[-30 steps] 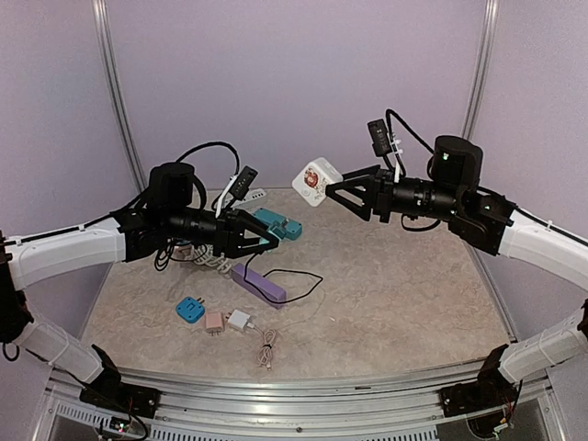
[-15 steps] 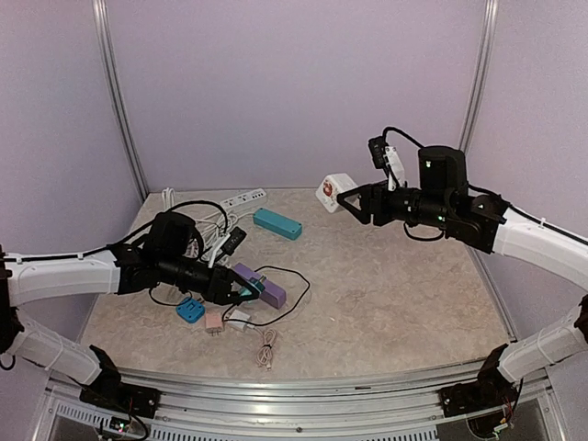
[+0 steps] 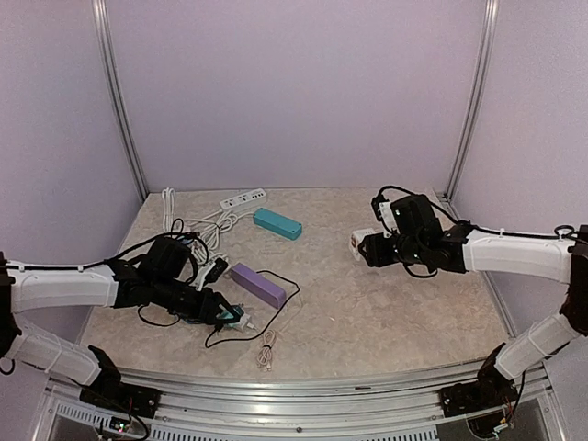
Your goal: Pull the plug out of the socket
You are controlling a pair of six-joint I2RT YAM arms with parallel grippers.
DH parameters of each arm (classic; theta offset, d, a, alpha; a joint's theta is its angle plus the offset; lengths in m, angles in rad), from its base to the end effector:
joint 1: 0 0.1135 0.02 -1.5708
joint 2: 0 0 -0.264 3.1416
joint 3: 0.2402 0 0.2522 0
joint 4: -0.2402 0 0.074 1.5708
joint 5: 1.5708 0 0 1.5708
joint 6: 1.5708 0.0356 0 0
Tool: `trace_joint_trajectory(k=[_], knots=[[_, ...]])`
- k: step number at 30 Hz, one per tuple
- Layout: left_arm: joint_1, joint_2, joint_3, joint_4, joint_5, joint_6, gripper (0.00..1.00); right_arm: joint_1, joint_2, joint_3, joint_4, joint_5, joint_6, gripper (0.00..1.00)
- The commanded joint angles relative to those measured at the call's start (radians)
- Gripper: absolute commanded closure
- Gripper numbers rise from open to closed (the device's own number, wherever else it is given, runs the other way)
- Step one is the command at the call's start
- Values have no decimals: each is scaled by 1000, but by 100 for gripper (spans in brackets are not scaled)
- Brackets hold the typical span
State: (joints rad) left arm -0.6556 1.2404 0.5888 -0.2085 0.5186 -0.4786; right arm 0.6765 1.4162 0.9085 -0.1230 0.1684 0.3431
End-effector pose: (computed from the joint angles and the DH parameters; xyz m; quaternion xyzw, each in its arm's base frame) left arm 0.1747 -0.1566 0.1828 0.1690 0.8948 -0.3834 0.1545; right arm 0.2460 0.1899 0.2434 -0.1098 0.8824 0.1548 0.4305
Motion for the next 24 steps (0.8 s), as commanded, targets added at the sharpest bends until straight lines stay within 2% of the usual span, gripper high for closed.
trace_joint_trajectory(k=[1, 11, 18, 24], knots=[[19, 38, -12, -19, -44, -41, 93, -5, 37, -36, 62, 94, 29, 100], [21, 147, 32, -88, -117, -24, 82, -6, 153, -52, 120, 90, 50, 100], [19, 153, 43, -121, -157, -13, 71, -8, 202, -46, 120, 75, 54, 100], [13, 152, 55, -135, -165, -4, 55, -9, 247, -35, 120, 71, 60, 98]])
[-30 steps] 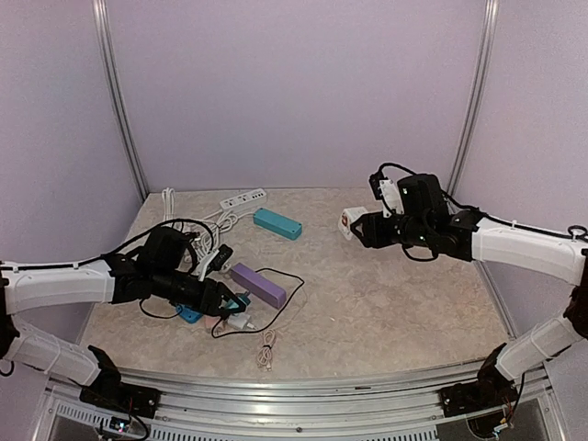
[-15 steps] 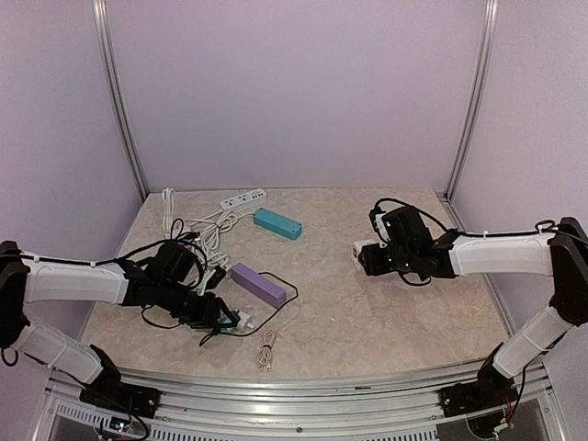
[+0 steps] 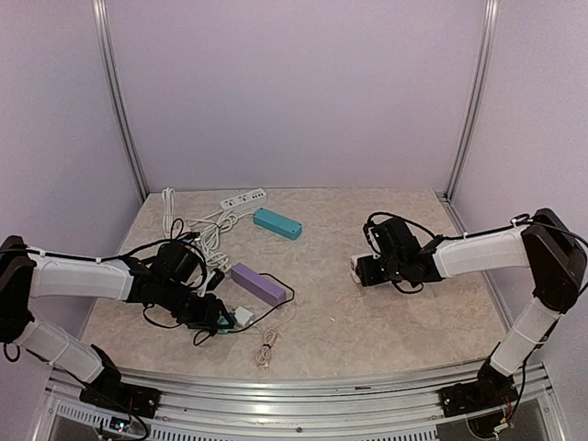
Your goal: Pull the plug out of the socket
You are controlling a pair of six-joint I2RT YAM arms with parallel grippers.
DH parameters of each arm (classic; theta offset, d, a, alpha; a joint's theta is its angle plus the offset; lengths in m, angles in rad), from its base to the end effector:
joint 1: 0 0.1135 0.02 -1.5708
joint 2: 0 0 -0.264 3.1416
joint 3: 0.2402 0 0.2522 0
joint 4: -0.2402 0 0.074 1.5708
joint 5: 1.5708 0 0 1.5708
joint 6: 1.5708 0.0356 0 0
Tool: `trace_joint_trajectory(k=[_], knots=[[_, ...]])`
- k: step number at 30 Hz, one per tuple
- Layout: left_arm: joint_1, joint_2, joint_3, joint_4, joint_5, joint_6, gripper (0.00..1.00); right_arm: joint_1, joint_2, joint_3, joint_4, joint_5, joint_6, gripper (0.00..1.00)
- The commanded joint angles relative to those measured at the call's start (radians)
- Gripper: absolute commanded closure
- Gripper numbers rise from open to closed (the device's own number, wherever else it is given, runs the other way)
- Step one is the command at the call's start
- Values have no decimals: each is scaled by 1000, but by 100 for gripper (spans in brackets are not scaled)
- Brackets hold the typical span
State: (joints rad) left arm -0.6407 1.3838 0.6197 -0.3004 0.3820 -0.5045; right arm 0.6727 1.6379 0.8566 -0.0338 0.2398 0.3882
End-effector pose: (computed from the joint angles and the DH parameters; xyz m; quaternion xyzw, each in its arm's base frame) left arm 0.1854 -0.1548 0.1531 0.1121 0.9451 -0.2877 0.1071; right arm 0.2621 0.1980 0.1680 -0.0871 0.9197 0.0894 0.3722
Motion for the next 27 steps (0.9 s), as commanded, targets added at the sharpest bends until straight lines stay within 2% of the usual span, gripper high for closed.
trace_joint_trajectory(k=[1, 5, 11, 15, 21, 27], knots=[[-3, 6, 26, -42, -25, 25, 51, -5, 27, 19, 31, 1, 15, 97], [-3, -14, 26, -42, -27, 29, 34, -5, 36, 25, 25, 4, 7, 85], [-2, -60, 28, -55, -60, 22, 15, -5, 22, 19, 23, 7, 3, 49], [1, -105, 40, -75, -92, 27, 4, -6, -7, 11, 26, 0, -5, 36], [21, -166, 56, -76, -100, 31, 1, -8, -30, 11, 17, -27, -36, 22], [57, -224, 128, -127, -97, 65, 1, -9, -88, 12, -4, -28, -51, 19]])
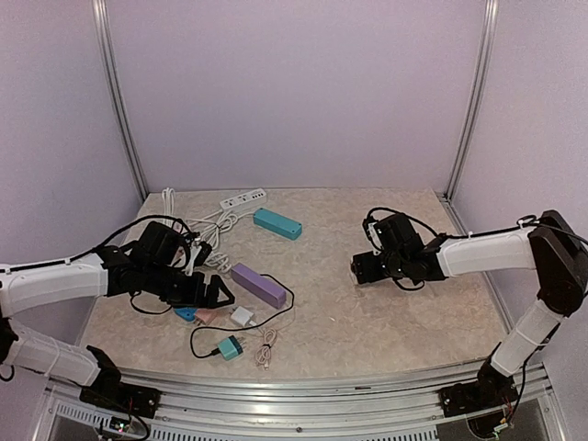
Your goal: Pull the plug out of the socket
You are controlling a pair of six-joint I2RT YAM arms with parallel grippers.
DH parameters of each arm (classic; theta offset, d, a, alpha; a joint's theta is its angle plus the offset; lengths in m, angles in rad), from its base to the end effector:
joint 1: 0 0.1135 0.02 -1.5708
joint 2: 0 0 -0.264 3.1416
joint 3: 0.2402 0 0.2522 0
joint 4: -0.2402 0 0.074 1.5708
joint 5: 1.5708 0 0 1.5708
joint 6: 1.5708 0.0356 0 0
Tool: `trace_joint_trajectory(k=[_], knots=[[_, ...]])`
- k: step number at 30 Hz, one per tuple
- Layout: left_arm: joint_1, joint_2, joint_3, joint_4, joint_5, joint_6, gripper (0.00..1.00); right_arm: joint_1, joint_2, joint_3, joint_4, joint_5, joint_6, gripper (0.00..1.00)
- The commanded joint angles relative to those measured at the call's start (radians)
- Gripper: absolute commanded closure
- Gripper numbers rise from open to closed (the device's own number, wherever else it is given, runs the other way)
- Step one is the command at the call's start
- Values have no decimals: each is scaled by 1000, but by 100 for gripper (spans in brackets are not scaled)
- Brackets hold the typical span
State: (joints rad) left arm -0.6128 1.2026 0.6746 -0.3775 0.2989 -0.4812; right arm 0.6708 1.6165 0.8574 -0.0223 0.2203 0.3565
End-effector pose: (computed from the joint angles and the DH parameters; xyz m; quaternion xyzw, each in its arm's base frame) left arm 0.1850 -0.1429 0.2032 0.1100 0.9294 -0.2882 0.2026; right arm 0.2620 0.1980 0.1756 -0.1018 0.9128 0.0994 0.3827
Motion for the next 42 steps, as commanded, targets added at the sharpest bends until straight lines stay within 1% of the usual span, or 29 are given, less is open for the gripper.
trace_joint_trajectory(k=[1, 3, 6, 11, 13, 15, 17, 19, 21, 24, 27, 31, 35, 38, 40, 42], knots=[[46, -57, 97, -68, -8, 58, 1, -7, -83, 15, -25, -9, -21, 19], [88, -72, 152, -107, 13, 96, 1, -7, -125, 26, -44, -10, -28, 19], [182, -71, 258, -179, 54, 168, 1, -4, -198, 39, -59, -36, -50, 20], [363, -2, 424, -272, 119, 284, 1, 20, -304, 58, -42, -132, -85, 22], [423, 37, 472, -280, 133, 302, 1, 46, -320, 78, -44, -138, -98, 22], [493, 71, 488, -263, 156, 305, 1, 71, -323, 102, -47, -134, -109, 22], [561, 94, 492, -230, 169, 283, 1, 91, -314, 121, -48, -131, -116, 23], [603, 118, 496, -211, 174, 263, 1, 107, -301, 136, -45, -131, -123, 23], [605, 138, 492, -202, 128, 254, 1, 121, -287, 141, -35, -127, -126, 23], [605, 175, 480, -190, 77, 248, 1, 131, -266, 142, -21, -126, -123, 27], [607, 198, 456, -160, 87, 236, 1, 137, -252, 135, -14, -121, -117, 28], [606, 237, 423, -140, 54, 254, 1, 141, -259, 109, 11, -123, -109, 28], [606, 286, 401, -125, 106, 266, 2, 141, -262, 95, 8, -107, -108, 28], [606, 312, 393, -127, 146, 271, 7, 141, -261, 89, 4, -99, -108, 28], [605, 322, 375, -116, 195, 269, 15, 142, -259, 87, 2, -89, -110, 28], [605, 325, 362, -114, 204, 262, 22, 141, -257, 86, 6, -81, -108, 28]])
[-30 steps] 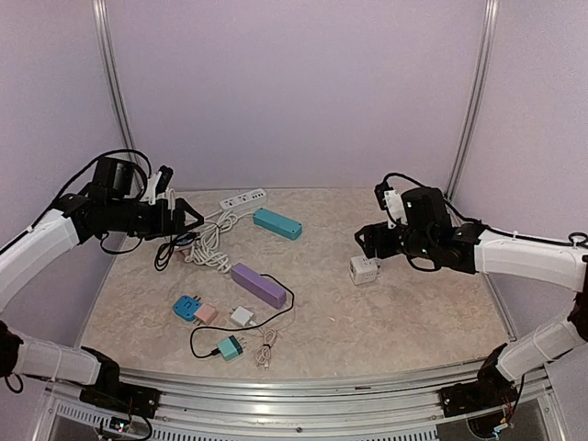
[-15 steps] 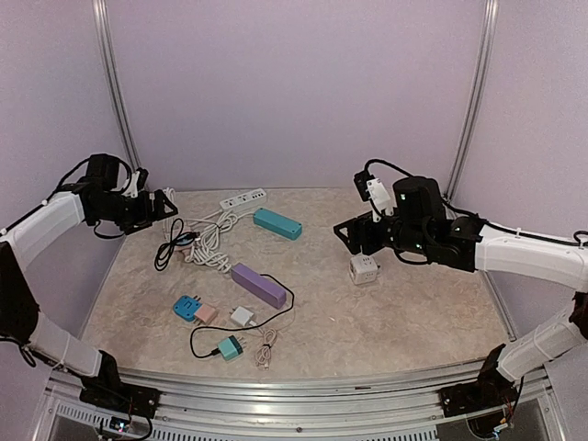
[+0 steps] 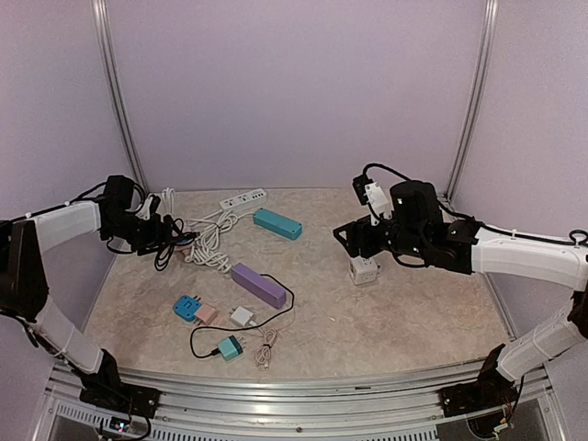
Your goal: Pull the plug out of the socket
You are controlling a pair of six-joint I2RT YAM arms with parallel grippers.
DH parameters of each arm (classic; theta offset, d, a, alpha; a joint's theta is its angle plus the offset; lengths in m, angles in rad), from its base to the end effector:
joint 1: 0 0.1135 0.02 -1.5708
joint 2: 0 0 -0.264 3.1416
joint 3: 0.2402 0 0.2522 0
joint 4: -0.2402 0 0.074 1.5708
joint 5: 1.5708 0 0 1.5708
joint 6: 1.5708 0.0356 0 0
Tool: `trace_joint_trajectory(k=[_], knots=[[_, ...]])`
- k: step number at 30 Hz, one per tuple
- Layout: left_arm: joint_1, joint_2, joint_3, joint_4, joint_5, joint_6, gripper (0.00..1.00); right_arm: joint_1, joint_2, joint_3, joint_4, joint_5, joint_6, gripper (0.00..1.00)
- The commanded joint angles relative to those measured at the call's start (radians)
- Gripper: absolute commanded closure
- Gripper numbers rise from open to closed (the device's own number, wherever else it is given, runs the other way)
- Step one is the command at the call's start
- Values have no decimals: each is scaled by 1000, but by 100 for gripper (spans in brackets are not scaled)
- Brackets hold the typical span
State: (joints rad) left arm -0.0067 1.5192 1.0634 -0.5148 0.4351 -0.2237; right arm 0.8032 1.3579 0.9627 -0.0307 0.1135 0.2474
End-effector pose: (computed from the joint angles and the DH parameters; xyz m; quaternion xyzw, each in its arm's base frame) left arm 0.3127 -0.0171 0.2355 -0.0376 0.9342 -0.2380 0.2630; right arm 0.2202 0.2224 0.2874 -0.2007 0.8155 0.2300 0.4918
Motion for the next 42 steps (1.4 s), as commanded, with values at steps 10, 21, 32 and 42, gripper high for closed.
trace_joint_trajectory(k=[10, 21, 32, 42], knots=[[-14, 42, -6, -4, 35, 10, 54, 9, 21, -9, 25, 42, 1, 29], [-96, 16, 9, 1, 30, 49, 100, 10, -1, -12, 28, 52, 19, 28], [-218, -75, 150, 45, 164, 114, 100, 9, -88, -40, 98, 59, 52, 23], [-370, -23, 281, 137, 375, 144, 100, 8, -144, -84, 167, 16, 197, 22]])
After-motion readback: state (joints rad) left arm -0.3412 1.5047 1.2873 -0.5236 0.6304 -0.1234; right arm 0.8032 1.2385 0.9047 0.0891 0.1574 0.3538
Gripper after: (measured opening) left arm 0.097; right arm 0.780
